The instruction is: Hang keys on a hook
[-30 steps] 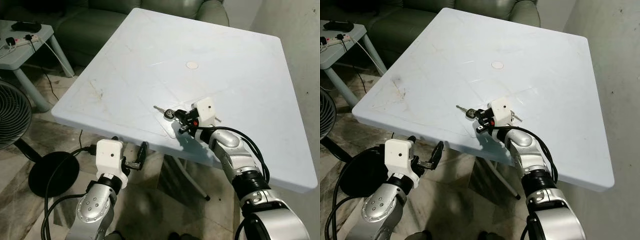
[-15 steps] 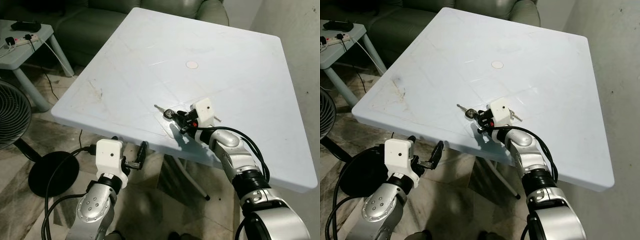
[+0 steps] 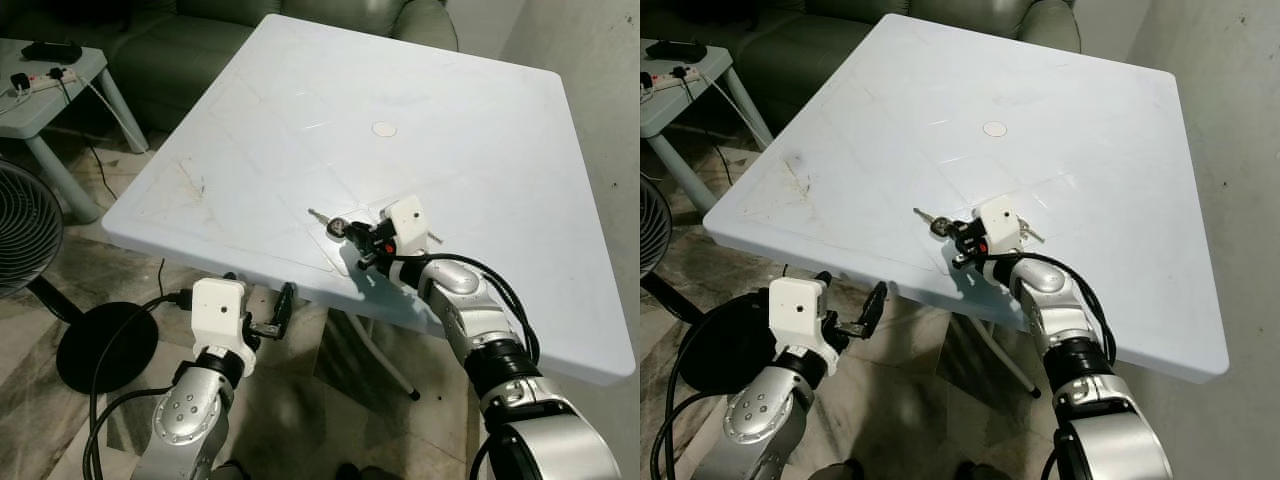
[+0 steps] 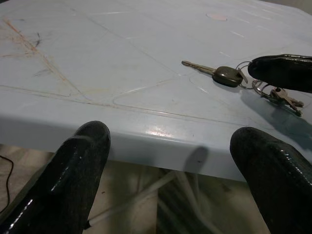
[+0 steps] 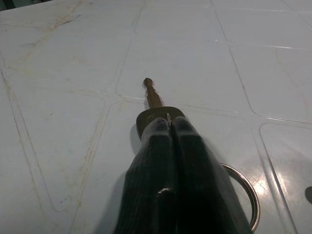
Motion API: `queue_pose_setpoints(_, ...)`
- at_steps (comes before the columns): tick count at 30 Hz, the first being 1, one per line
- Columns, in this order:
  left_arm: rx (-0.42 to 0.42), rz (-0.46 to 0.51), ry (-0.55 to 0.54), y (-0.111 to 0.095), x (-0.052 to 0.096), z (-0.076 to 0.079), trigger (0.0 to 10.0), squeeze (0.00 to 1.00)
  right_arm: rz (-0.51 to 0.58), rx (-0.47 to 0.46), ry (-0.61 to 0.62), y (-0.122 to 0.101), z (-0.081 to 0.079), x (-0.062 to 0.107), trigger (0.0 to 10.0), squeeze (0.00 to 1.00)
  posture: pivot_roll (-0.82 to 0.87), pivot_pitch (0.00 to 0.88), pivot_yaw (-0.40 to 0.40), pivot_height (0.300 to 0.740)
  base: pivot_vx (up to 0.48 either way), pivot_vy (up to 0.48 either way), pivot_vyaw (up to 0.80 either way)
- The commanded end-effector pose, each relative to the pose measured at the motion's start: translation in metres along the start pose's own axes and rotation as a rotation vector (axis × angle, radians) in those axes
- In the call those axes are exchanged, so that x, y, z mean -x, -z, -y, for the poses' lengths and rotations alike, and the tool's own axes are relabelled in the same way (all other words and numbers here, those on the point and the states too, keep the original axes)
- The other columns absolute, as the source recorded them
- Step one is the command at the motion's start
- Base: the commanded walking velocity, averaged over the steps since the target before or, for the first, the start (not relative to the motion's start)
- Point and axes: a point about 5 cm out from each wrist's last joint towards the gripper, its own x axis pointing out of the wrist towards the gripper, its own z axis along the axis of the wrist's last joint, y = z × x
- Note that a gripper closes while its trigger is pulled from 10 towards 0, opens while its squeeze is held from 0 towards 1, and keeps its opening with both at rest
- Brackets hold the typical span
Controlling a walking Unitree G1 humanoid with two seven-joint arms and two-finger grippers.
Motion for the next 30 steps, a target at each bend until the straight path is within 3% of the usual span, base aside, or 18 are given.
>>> queue_pose_setpoints(1,0.007,0.009,-0.006,-0.003,0.001,0.0,10.0,0.0,0.009,0.006,-0.007,-0.001,0.0,0.001,0.0,0.0,0.13,0.189,-0.062,0.74,0.0,0.0,0.0)
queue_pose_setpoints(8,0.007,0.01,-0.008,-0.003,0.0,-0.001,10.0,0.0,0.037,0.014,-0.011,-0.004,0.001,0.001,0.0,0.0,0.13,0.189,-0.063,0.74,0.0,0.0,0.0)
queue_pose_setpoints(12,0.009,0.011,-0.009,-0.003,0.0,-0.001,10.0,0.0,0.093,-0.043,0.008,-0.012,0.003,0.001,0.0,0.0,0.13,0.186,-0.063,0.74,0.0,0.0,0.0)
queue_pose_setpoints(18,0.008,0.021,-0.013,-0.005,-0.004,-0.002,10.0,0.0,0.275,-0.17,0.096,-0.033,0.017,0.007,0.0,0.0,0.13,0.175,-0.063,0.74,0.0,0.0,0.0)
queue_pose_setpoints(22,-0.003,0.047,-0.029,-0.01,-0.012,-0.009,10.0,0.0,0.386,-0.261,0.194,-0.043,0.028,0.02,0.0,0.0,0.12,0.141,-0.063,0.74,0.0,0.0,0.0)
queue_pose_setpoints(27,-0.014,0.081,-0.049,-0.017,-0.024,-0.017,10.0,0.0,0.418,-0.191,0.264,-0.041,0.029,0.036,0.0,0.0,0.11,0.102,-0.057,0.74,0.0,0.0,0.0)
queue_pose_setpoints(28,-0.024,0.091,-0.053,-0.019,-0.027,-0.02,10.0,0.0,0.428,-0.184,0.275,-0.04,0.028,0.041,3.8,0.0,0.1,0.092,-0.054,0.74,0.0,0.0,0.0)
queue_pose_setpoints(30,-0.045,0.109,-0.067,-0.023,-0.034,-0.026,10.0,0.0,0.45,-0.184,0.296,-0.039,0.024,0.05,4.2,0.0,0.09,0.07,-0.047,0.74,0.0,0.0,0.0)
